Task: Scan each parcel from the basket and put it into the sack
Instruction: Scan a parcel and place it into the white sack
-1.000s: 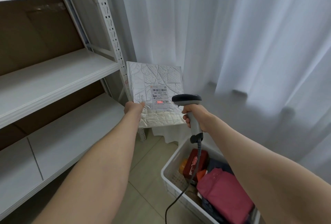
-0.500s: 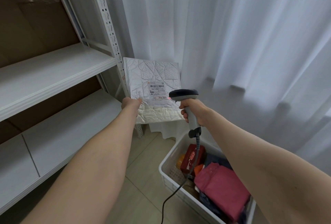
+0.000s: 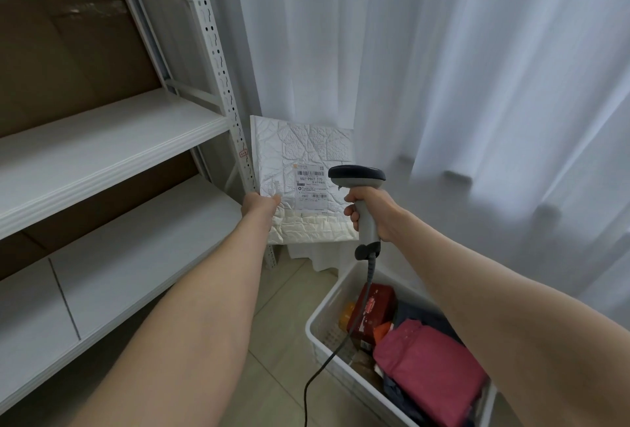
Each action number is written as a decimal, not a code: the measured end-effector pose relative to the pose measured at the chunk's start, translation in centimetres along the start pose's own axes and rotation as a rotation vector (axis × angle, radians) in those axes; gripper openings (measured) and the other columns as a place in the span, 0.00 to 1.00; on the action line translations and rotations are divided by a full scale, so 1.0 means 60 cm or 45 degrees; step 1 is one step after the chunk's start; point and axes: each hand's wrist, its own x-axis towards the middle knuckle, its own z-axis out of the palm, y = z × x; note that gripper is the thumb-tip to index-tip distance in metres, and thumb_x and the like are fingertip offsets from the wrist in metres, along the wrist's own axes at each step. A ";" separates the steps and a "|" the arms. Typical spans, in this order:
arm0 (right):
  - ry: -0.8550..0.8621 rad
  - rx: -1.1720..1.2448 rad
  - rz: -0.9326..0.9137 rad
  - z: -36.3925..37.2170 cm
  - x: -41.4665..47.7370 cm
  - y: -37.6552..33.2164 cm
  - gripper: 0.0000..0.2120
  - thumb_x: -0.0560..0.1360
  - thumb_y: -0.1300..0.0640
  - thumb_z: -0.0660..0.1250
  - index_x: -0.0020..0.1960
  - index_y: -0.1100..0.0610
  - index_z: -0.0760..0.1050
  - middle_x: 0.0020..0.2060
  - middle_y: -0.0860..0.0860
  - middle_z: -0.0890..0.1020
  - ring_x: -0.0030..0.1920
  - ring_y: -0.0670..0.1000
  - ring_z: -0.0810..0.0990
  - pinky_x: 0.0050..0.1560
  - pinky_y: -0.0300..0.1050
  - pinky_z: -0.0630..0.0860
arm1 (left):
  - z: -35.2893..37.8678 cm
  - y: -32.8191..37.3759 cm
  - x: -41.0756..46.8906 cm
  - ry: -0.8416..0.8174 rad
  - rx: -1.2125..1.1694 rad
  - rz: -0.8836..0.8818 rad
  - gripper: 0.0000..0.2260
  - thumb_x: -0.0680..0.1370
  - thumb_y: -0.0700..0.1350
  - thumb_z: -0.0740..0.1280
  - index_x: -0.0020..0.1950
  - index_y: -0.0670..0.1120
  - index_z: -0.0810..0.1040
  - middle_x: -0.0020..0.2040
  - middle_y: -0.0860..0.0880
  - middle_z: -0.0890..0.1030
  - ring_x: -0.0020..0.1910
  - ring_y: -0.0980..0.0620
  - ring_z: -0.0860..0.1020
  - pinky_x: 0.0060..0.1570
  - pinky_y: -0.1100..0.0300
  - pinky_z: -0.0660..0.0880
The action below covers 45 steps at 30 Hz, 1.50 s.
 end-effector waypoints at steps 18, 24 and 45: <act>0.102 0.072 0.012 0.011 0.000 0.007 0.03 0.76 0.64 0.64 0.50 0.61 0.74 0.30 0.56 0.78 0.26 0.48 0.71 0.28 0.39 0.70 | -0.014 0.002 0.004 -0.060 0.021 -0.006 0.28 0.75 0.46 0.71 0.71 0.37 0.66 0.68 0.42 0.72 0.65 0.42 0.73 0.62 0.53 0.72; 0.239 0.168 0.103 0.024 0.010 0.064 0.05 0.72 0.68 0.66 0.48 0.64 0.74 0.36 0.56 0.76 0.31 0.51 0.74 0.35 0.44 0.74 | -0.069 -0.042 -0.014 -0.008 0.059 -0.038 0.28 0.75 0.46 0.71 0.70 0.36 0.66 0.68 0.41 0.72 0.65 0.42 0.72 0.63 0.54 0.71; -0.361 -0.141 0.282 0.395 -0.230 0.281 0.06 0.73 0.67 0.69 0.42 0.61 0.72 0.34 0.56 0.73 0.31 0.53 0.72 0.33 0.47 0.76 | -0.528 -0.381 -0.270 0.581 -0.079 -0.263 0.08 0.74 0.39 0.69 0.52 0.40 0.80 0.52 0.41 0.81 0.48 0.44 0.79 0.45 0.58 0.73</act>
